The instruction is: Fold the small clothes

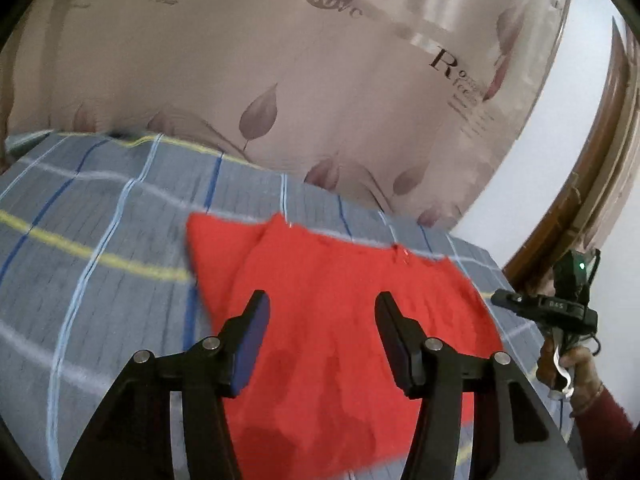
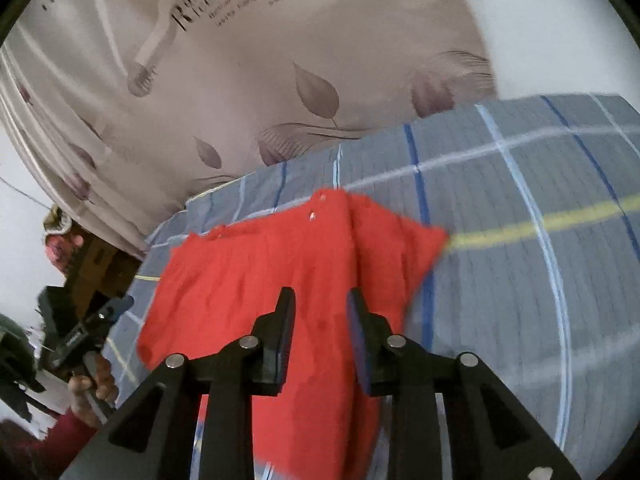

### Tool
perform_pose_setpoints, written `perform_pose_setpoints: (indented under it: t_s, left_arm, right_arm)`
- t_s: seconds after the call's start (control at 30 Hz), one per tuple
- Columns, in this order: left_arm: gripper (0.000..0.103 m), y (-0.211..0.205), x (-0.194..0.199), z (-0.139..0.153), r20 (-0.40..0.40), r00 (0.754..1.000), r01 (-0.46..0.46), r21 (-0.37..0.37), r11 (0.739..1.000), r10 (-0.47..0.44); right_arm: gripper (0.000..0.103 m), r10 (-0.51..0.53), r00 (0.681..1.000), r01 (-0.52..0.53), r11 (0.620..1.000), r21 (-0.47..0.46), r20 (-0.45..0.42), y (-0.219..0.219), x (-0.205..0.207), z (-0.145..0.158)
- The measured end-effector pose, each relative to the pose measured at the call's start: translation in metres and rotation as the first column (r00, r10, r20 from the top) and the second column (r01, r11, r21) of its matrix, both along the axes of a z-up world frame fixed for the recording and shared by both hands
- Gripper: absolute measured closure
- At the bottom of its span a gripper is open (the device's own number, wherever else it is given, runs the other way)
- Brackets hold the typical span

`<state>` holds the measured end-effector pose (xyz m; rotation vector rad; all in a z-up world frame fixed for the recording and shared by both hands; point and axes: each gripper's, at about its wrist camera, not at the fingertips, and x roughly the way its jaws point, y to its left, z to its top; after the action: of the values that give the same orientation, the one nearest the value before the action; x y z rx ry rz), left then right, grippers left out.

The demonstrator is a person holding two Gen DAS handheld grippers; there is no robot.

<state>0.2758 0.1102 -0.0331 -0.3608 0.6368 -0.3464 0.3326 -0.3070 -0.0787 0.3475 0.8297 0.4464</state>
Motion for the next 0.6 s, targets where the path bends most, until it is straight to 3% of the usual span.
perform_pose_setpoints:
  t_s: [0.1, 0.13, 0.17, 0.3, 0.5, 0.6]
  left_arm:
    - [0.047, -0.003, 0.034, -0.018, -0.049, 0.999, 0.003, -0.008, 1.0, -0.003]
    - [0.047, -0.001, 0.041, -0.025, -0.066, 0.998, -0.008, -0.013, 1.0, 0.007]
    - [0.047, 0.001, 0.047, -0.031, -0.078, 0.997, -0.016, -0.017, 1.0, 0.014]
    - [0.047, 0.011, 0.046, -0.046, -0.082, 0.996, -0.033, -0.057, 0.998, 0.028]
    - [0.047, 0.025, 0.05, -0.056, -0.117, 0.991, -0.076, -0.128, 0.989, 0.061]
    - [0.047, 0.025, 0.049, -0.057, -0.121, 0.99, -0.083, -0.125, 0.989, 0.068]
  right_arm:
    - [0.079, 0.003, 0.998, -0.004, 1.0, -0.022, -0.055, 0.006, 0.033, -0.019]
    - [0.094, 0.017, 0.997, -0.018, 1.0, -0.016, -0.08, 0.008, 0.039, -0.026]
    - [0.099, 0.026, 0.995, -0.028, 0.999, -0.017, -0.099, 0.011, 0.043, -0.031]
    - [0.1, -0.026, 0.999, 0.025, 0.999, -0.047, -0.021, 0.0, 0.031, -0.026]
    - [0.1, -0.064, 0.997, 0.062, 0.997, -0.05, -0.051, -0.014, 0.038, -0.044]
    - [0.098, -0.074, 0.996, 0.075, 0.997, 0.014, -0.056, -0.02, 0.04, -0.047]
